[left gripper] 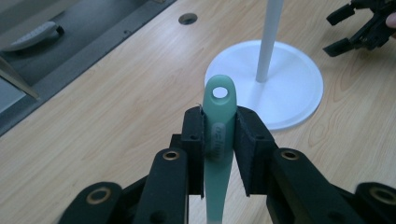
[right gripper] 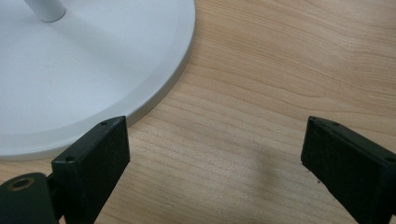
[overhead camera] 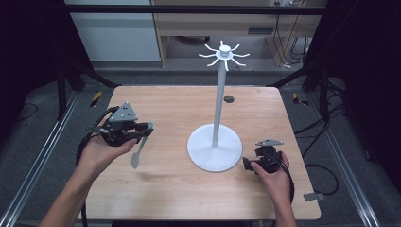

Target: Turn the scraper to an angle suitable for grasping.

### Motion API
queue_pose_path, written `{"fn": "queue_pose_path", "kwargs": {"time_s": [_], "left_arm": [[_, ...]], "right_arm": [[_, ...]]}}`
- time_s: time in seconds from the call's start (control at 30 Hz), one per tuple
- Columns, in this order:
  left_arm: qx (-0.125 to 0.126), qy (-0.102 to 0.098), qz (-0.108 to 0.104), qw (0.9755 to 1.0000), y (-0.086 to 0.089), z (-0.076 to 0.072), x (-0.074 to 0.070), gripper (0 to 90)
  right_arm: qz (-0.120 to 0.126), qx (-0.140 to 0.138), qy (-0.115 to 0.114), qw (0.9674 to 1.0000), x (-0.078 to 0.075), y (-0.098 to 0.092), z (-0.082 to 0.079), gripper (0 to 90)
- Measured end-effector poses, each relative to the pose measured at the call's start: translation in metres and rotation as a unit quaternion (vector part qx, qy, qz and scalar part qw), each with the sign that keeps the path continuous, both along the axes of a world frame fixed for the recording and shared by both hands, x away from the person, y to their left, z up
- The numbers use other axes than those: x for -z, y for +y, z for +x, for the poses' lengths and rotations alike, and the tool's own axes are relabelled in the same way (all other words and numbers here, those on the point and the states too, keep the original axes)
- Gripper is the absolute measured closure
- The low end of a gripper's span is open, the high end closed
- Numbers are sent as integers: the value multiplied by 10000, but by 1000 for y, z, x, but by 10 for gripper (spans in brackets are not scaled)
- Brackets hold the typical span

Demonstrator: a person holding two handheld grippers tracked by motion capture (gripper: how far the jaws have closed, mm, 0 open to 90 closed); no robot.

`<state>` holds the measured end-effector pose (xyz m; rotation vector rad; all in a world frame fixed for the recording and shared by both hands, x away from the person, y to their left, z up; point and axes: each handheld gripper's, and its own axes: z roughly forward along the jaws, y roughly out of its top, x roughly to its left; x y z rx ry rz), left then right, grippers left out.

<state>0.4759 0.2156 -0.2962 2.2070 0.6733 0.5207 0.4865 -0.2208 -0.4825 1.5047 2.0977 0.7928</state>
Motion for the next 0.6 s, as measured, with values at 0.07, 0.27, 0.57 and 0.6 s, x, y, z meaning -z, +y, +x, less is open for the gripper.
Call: {"fn": "queue_pose_path", "kwargs": {"time_s": [0.07, 0.27, 0.57, 0.6], "left_arm": [[29, -54, -39, 10000, -4, -1, -4, 741], [82, -177, -140, 9997, -15, -4, -16, 742], [136, -364, -183, 9991, -24, -8, -34, 742], [133, -375, -239, 9989, -26, -9, -36, 742]], "right_arm": [[3, 6, -10, 10000, 0, 0, 0, 81], [-8, -3, -20, 10000, 0, 0, 0, 81], [6, 2, -25, 10000, 0, 0, 0, 81], [4, 7, -21, 10000, 0, 0, 0, 81]]}}
